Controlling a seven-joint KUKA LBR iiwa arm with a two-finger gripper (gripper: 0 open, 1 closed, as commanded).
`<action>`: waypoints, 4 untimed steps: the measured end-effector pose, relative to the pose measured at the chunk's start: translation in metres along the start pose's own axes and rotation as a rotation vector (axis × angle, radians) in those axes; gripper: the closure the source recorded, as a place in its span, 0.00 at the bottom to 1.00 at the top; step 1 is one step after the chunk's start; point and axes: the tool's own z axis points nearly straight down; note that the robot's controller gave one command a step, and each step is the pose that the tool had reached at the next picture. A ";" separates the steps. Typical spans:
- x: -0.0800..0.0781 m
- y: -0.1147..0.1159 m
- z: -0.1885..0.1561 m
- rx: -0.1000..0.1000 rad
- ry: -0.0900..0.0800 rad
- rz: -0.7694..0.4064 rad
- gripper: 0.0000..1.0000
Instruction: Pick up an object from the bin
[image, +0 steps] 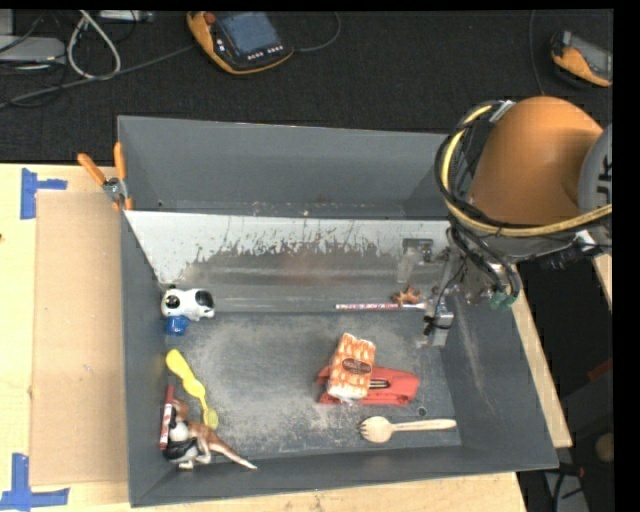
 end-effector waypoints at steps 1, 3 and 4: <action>0.000 0.064 0.054 0.000 -0.002 0.003 0.00; -0.008 0.084 0.113 0.000 0.002 -0.046 0.00; -0.006 0.099 0.126 0.000 -0.001 -0.117 0.00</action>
Offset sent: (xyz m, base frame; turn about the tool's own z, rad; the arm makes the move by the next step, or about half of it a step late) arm -0.0036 0.0591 -0.1273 -0.0082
